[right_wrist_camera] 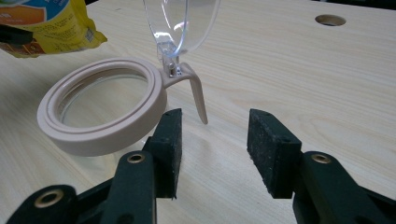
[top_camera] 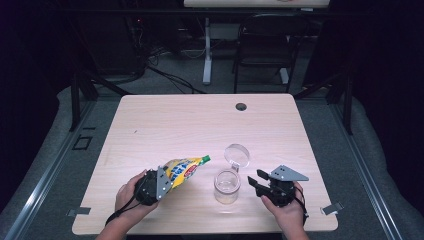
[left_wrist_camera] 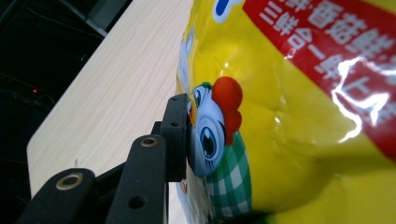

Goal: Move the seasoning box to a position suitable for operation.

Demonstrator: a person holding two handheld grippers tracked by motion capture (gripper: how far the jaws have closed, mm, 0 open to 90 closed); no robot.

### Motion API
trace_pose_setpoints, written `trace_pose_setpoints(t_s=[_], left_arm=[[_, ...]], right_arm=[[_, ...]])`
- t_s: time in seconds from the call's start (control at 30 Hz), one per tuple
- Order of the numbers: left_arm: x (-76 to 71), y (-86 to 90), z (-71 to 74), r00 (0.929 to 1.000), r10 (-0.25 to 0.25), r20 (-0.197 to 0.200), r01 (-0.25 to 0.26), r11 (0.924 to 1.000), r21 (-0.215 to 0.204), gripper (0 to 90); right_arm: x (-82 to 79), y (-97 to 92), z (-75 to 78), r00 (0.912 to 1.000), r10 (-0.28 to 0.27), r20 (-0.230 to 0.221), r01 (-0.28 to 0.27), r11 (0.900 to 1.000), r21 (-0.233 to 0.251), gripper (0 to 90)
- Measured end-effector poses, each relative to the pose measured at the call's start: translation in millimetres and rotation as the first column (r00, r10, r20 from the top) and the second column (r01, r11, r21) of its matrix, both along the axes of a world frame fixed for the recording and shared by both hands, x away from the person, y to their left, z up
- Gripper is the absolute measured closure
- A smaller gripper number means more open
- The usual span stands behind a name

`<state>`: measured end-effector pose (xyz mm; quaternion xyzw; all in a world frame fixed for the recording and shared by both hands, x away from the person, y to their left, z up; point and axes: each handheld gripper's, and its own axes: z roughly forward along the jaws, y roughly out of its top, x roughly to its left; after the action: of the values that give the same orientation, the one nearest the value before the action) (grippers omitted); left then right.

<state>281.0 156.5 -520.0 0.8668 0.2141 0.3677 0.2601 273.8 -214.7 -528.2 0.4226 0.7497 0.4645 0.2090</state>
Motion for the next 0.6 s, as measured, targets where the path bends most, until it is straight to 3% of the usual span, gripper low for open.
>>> trace_pose_setpoints(t_s=[0.6], left_arm=[[-4.5,-12.1,-12.2,0.9976,-0.015,0.068,0.009,0.9963,0.085,66.7]], right_arm=[[-6.2,1.2,3.2,0.9983,0.014,0.057,-0.012,0.9992,-0.037,50.9]])
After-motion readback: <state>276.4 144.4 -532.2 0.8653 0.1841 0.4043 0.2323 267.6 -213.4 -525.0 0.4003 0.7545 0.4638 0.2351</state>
